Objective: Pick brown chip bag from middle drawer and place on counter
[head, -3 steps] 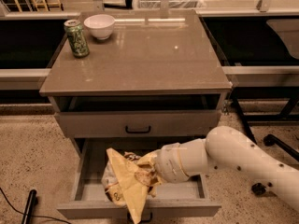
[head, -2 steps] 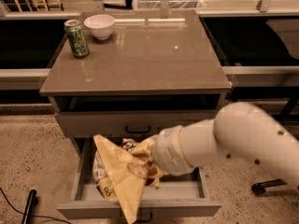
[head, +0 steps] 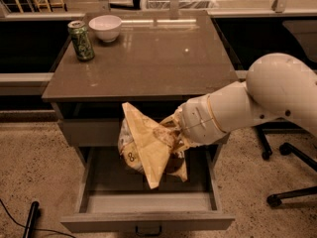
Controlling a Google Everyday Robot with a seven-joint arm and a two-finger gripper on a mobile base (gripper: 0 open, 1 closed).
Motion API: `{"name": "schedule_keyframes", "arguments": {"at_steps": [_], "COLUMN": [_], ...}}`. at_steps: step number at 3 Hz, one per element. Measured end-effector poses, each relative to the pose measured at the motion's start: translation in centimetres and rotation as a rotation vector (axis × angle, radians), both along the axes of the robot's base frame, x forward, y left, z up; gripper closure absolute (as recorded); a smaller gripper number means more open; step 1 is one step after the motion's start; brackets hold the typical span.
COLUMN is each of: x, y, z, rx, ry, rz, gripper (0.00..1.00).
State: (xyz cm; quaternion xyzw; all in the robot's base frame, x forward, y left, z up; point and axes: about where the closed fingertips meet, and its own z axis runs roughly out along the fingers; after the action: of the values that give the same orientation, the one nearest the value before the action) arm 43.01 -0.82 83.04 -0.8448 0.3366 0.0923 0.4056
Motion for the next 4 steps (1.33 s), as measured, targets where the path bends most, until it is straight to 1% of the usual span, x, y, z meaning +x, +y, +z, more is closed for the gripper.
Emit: {"name": "schedule_keyframes", "arguments": {"at_steps": [1, 2, 3, 4], "x": [0.7, 3.4, 6.8, 10.2], "y": [2.2, 5.3, 6.6, 5.0], "z": [0.7, 5.8, 11.8, 17.1], "rx": [-0.053, -0.054, -0.04, 0.081], "ry": [-0.024, -0.11, -0.185, -0.221], "rz": [0.1, 0.181, 0.199, 0.083], "gripper": [1.0, 1.0, 1.0, 1.0]}}
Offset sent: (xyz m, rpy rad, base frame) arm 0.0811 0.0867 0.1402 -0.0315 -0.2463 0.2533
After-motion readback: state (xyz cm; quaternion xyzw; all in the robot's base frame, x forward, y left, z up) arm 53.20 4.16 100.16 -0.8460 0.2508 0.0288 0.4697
